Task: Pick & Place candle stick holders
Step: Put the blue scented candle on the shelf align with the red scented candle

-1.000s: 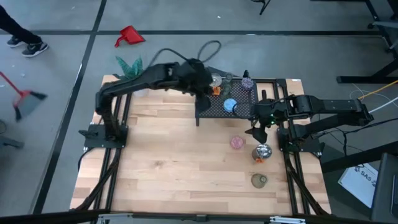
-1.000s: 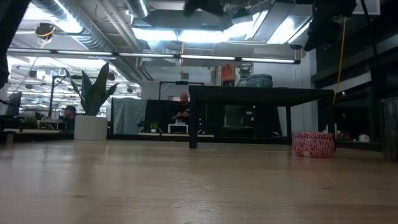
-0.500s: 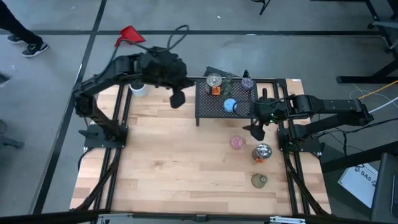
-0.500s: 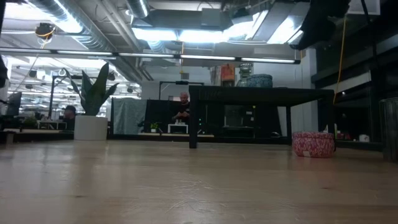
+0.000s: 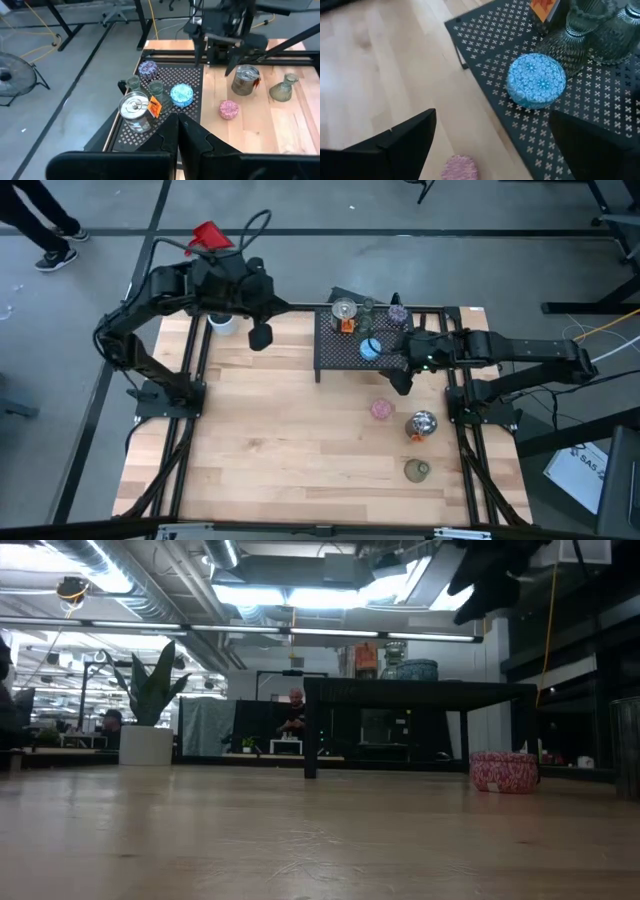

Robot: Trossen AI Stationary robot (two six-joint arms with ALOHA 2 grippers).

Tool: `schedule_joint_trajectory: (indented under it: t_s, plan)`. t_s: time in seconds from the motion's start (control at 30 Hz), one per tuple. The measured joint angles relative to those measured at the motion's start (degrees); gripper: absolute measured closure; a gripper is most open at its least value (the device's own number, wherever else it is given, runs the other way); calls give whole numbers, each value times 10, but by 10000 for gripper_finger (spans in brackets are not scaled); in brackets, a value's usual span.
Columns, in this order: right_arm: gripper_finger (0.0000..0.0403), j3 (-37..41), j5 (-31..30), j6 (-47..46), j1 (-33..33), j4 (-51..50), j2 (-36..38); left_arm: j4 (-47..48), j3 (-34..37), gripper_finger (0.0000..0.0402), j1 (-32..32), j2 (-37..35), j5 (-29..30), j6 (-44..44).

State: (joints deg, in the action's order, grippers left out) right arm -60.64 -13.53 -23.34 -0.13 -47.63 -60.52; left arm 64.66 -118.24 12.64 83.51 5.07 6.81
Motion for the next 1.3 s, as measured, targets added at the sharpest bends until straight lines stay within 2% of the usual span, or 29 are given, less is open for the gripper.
schedule_joint_trajectory:
  t_s: [0.2,0.4,0.67,1.0,1.3]
  plan:
    - [13,0,-4,53,-25,24,-46,-1,0,400,0,-15,5,18]
    - [13,0,-14,84,-61,31,-82,-1,0,400,0,-16,44,-22]
    - [13,0,-13,107,-111,36,-93,-1,0,400,0,-16,60,-50]
    - [13,0,63,129,-147,84,-112,-1,0,400,0,-16,60,-56]
    - [12,0,68,130,-148,92,-150,-1,0,400,0,-16,59,-63]
